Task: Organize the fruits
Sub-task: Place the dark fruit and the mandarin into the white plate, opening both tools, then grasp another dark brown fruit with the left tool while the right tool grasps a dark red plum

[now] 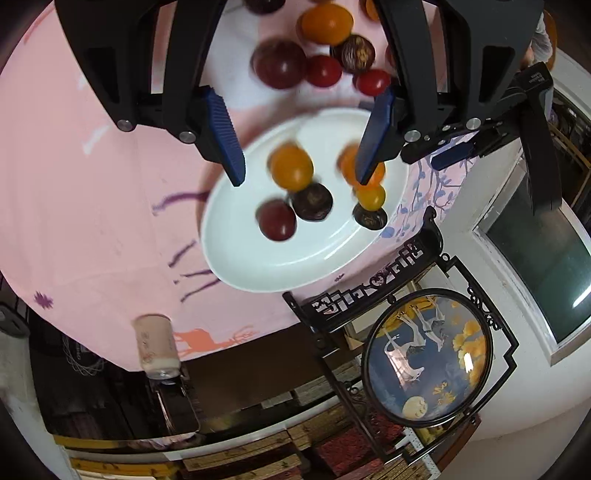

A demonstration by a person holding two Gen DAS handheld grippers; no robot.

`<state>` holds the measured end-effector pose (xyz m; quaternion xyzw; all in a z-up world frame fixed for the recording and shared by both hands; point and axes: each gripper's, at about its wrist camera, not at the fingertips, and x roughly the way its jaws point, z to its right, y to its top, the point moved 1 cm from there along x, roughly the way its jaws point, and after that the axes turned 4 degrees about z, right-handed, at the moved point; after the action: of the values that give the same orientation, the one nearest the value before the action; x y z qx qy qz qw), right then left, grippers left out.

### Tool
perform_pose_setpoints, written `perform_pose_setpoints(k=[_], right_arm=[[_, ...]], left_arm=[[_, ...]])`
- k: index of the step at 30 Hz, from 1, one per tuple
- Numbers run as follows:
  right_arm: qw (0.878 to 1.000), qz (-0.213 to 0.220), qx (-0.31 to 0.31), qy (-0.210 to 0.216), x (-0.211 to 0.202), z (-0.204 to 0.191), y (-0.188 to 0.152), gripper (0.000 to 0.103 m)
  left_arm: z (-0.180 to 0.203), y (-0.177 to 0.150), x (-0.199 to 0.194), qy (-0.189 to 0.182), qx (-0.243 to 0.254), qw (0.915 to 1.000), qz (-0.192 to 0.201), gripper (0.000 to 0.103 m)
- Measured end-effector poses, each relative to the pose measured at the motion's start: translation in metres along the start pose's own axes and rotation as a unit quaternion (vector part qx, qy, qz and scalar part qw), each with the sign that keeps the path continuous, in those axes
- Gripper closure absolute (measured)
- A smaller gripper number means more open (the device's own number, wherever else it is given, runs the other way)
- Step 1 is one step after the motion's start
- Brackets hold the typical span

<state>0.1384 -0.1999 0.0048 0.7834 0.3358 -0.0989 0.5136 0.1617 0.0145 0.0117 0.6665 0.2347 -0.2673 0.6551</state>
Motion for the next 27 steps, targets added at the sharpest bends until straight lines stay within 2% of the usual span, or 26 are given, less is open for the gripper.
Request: perform_pose_setpoints(k=[5, 9, 12, 17, 19, 20, 23, 27], right_arm=[[1.000, -0.004, 0.017, -0.011, -0.011, 0.010, -0.010, 0.032], [1.000, -0.005, 0.019, -0.012, -0.012, 0.011, -0.011, 0.032], [1.000, -0.009, 0.019, -0.011, -0.011, 0.011, -0.011, 0.032], [1.000, -0.011, 0.018, -0.014, -0.011, 0.010, -0.011, 0.032], [1.000, -0.010, 0.018, -0.014, -0.012, 0.010, -0.011, 0.032], [1.000, -0.009, 0.017, -0.014, -0.012, 0.010, -0.010, 0.032], [1.000, -0.010, 0.018, -0.015, -0.012, 0.011, -0.010, 0.032], [1.000, -0.014, 0.019, -0.014, -0.012, 0.012, -0.010, 0.032]], left_arm=[[-0.004, -0.024, -0.007, 0.001, 0.006, 0.9998, -0.018, 0.030], [-0.001, -0.033, -0.006, -0.018, 0.012, 0.9993, -0.032, 0.029], [0.001, -0.038, -0.003, -0.016, 0.018, 0.9989, -0.041, 0.029], [0.006, -0.041, -0.002, -0.042, 0.025, 0.9976, -0.049, 0.027], [0.011, -0.043, 0.000, -0.036, 0.037, 0.9974, -0.050, 0.023], [0.011, -0.043, 0.000, -0.027, 0.041, 0.9977, -0.048, 0.017], [0.002, -0.044, 0.003, -0.020, 0.034, 0.9976, -0.056, 0.012], [-0.020, -0.046, -0.007, 0.022, 0.015, 0.9985, -0.047, 0.012]])
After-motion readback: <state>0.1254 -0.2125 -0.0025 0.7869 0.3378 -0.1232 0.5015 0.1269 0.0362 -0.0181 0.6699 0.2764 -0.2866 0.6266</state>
